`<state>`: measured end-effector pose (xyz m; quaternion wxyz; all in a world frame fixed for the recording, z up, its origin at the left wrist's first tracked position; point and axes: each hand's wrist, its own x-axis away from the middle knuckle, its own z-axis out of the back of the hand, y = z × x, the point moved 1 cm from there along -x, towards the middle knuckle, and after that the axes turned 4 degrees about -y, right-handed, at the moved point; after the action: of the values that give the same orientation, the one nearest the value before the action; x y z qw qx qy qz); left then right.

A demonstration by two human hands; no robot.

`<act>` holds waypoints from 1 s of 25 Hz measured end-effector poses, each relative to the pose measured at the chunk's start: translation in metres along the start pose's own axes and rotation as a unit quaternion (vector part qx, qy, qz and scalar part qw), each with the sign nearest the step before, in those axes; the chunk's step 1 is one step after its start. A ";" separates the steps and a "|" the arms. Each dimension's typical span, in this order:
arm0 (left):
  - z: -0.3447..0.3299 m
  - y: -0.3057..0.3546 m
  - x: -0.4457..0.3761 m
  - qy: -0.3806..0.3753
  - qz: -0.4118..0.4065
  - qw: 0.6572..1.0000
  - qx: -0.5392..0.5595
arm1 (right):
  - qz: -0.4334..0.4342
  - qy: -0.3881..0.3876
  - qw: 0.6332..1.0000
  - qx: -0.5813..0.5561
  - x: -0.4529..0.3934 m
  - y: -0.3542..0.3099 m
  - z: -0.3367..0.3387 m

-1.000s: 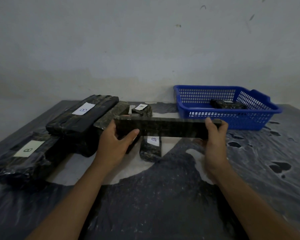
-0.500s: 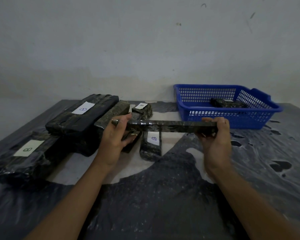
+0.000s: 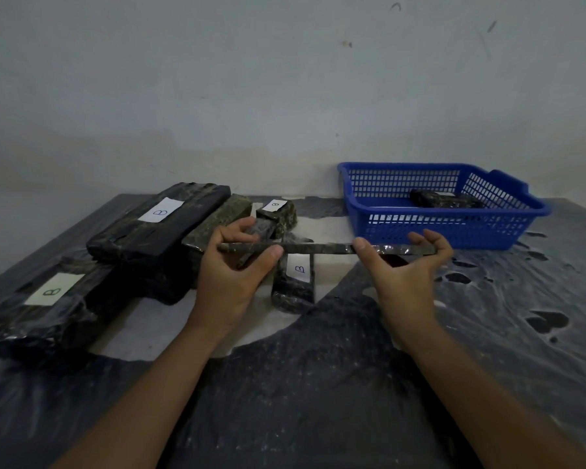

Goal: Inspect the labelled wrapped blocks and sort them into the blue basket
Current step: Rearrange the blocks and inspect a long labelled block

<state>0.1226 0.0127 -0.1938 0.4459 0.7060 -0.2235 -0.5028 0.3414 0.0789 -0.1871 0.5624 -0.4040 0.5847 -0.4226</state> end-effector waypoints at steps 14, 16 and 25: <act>-0.008 -0.001 -0.001 0.032 -0.026 0.999 0.028 | 0.050 0.000 0.998 -0.048 0.002 -0.001 0.000; -0.006 -0.001 -0.003 0.030 -0.009 0.998 0.061 | 0.035 0.001 0.991 -0.126 -0.001 -0.003 0.002; -0.014 0.003 -0.002 0.046 0.076 0.979 0.183 | -0.168 -0.126 0.889 -0.407 -0.007 -0.001 -0.001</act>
<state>0.1346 0.0179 -0.1889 0.3557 0.7789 -0.3441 -0.3852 0.3405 0.0855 -0.1836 0.3379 -0.7398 0.5530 -0.1811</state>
